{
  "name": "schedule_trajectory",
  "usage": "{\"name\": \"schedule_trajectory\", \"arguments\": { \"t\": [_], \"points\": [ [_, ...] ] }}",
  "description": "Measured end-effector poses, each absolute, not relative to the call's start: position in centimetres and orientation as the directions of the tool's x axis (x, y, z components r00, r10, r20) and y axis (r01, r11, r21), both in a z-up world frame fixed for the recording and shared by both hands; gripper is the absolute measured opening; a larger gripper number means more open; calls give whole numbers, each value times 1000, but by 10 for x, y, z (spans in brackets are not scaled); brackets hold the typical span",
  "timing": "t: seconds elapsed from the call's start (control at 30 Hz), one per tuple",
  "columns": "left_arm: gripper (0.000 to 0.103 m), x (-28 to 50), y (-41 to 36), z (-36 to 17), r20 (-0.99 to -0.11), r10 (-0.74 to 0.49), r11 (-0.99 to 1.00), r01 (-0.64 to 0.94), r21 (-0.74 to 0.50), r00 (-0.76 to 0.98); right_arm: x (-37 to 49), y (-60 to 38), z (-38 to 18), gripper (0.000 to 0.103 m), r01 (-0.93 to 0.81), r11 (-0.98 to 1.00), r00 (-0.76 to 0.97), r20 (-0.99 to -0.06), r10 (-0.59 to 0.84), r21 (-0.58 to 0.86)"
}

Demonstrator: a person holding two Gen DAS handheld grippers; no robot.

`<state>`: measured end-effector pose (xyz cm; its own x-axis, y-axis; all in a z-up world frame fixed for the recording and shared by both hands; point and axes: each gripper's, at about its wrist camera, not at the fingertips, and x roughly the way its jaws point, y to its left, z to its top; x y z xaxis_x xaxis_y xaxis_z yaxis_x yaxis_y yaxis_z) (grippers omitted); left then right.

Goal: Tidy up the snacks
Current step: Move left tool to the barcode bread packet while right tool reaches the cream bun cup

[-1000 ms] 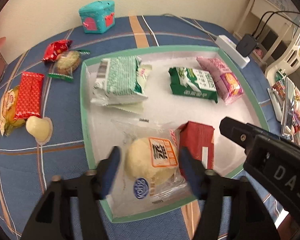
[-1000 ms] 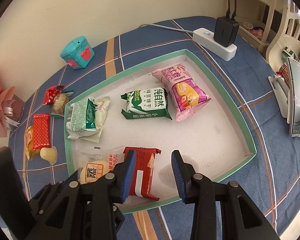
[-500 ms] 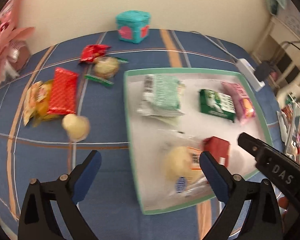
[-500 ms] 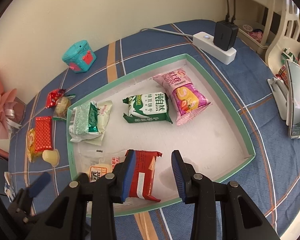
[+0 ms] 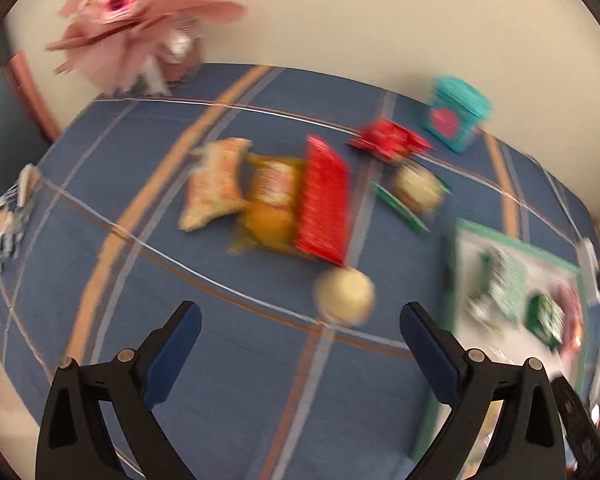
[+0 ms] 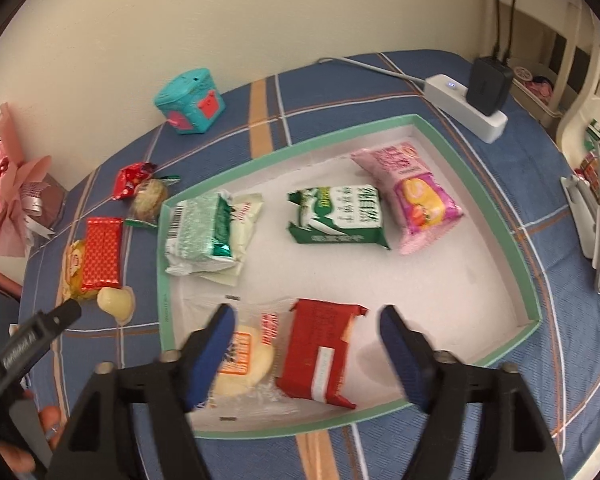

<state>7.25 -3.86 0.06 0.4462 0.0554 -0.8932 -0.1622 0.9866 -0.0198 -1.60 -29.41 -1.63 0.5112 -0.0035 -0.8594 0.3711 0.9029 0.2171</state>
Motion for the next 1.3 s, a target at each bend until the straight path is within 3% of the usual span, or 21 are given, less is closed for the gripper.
{"name": "schedule_trajectory", "arguments": {
  "t": [0.03,0.23,0.6,0.9,1.17,1.3],
  "points": [
    [100,78,-31,2,-892,69,983,-182,-15,446,-14,-292,-15,103,368,904,519,-855,-7,217],
    [100,108,-7,6,-882,135,979,-200,48,452,13,-282,1,103,377,912,541,-838,-72,165],
    [100,97,40,-6,-913,-9,974,-204,-101,407,29,-207,6,103,185,948,598,-795,100,258],
    [100,130,86,-21,-914,-49,949,-265,-168,403,75,-120,-20,103,6,980,533,-830,167,200],
    [100,164,94,-43,-916,-74,942,-275,-194,393,104,-91,-58,82,-34,991,460,-878,128,126],
    [94,176,91,-50,-917,-67,945,-269,-185,393,109,-91,-73,70,-19,991,430,-894,125,130]
  ]
}}
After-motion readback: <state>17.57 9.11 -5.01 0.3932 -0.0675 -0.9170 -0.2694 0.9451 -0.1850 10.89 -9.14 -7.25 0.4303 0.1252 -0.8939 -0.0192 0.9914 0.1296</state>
